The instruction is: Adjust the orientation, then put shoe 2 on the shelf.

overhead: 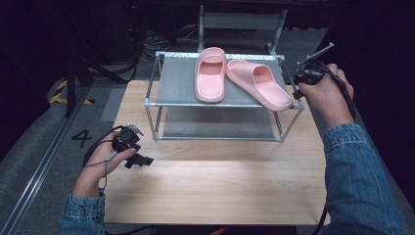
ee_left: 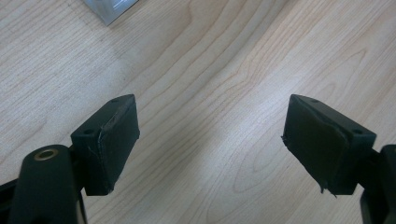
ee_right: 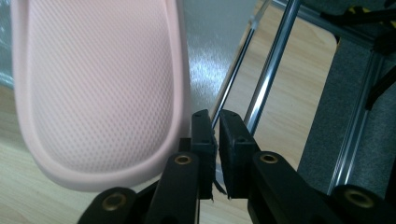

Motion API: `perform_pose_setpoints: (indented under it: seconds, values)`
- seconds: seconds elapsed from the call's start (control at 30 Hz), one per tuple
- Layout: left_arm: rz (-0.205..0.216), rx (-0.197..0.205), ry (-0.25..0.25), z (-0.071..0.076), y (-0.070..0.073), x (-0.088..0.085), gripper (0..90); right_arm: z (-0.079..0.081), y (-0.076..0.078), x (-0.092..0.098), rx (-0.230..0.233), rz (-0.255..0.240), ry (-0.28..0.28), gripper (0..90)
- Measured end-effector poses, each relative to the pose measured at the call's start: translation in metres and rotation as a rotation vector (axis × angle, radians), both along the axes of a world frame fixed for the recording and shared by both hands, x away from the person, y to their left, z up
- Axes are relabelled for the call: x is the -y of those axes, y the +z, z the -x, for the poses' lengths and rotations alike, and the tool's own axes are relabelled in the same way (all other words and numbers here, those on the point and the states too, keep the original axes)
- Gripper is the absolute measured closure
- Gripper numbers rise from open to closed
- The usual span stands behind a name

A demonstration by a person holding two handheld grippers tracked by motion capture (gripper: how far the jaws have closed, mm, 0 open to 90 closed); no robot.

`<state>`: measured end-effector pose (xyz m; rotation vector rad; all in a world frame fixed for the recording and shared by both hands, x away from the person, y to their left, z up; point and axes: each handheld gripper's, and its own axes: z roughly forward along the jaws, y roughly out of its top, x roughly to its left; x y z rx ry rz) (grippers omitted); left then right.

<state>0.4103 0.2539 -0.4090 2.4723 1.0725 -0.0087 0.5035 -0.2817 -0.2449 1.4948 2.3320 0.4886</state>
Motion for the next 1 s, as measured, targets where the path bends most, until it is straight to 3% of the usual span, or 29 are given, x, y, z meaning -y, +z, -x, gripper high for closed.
perform_pose_setpoints:
  seconds: [0.07, 0.17, 0.33, 0.5, 0.6, 0.77, 1.0]
  values:
    - [0.001, 0.001, -0.003, 0.0, -0.001, 0.001, 19.2, 0.002, -0.005, 0.003, -0.006, -0.007, 0.006, 86.9]
    - [-0.004, 0.005, -0.01, -0.002, 0.0, 0.003, 19.1, 0.006, -0.009, 0.004, -0.02, -0.07, 0.011, 89.8]
    - [-0.007, -0.007, -0.019, -0.004, -0.001, 0.008, 19.1, 0.014, -0.006, 0.001, 0.01, -0.066, 0.034, 90.0]
    - [-0.01, -0.008, -0.026, -0.005, -0.003, 0.011, 19.2, 0.022, -0.003, 0.005, 0.005, -0.13, 0.043, 90.0]
    - [-0.011, -0.015, -0.027, -0.005, -0.003, 0.011, 19.0, 0.023, -0.003, 0.007, -0.002, -0.148, 0.039, 90.0]
    - [-0.008, -0.013, -0.021, -0.002, -0.002, 0.009, 18.9, 0.02, -0.01, 0.01, 0.0, -0.129, 0.021, 90.0]
    - [-0.015, -0.013, -0.002, 0.001, -0.004, 0.004, 19.2, 0.021, -0.012, 0.014, -0.012, -0.203, -0.001, 90.0]
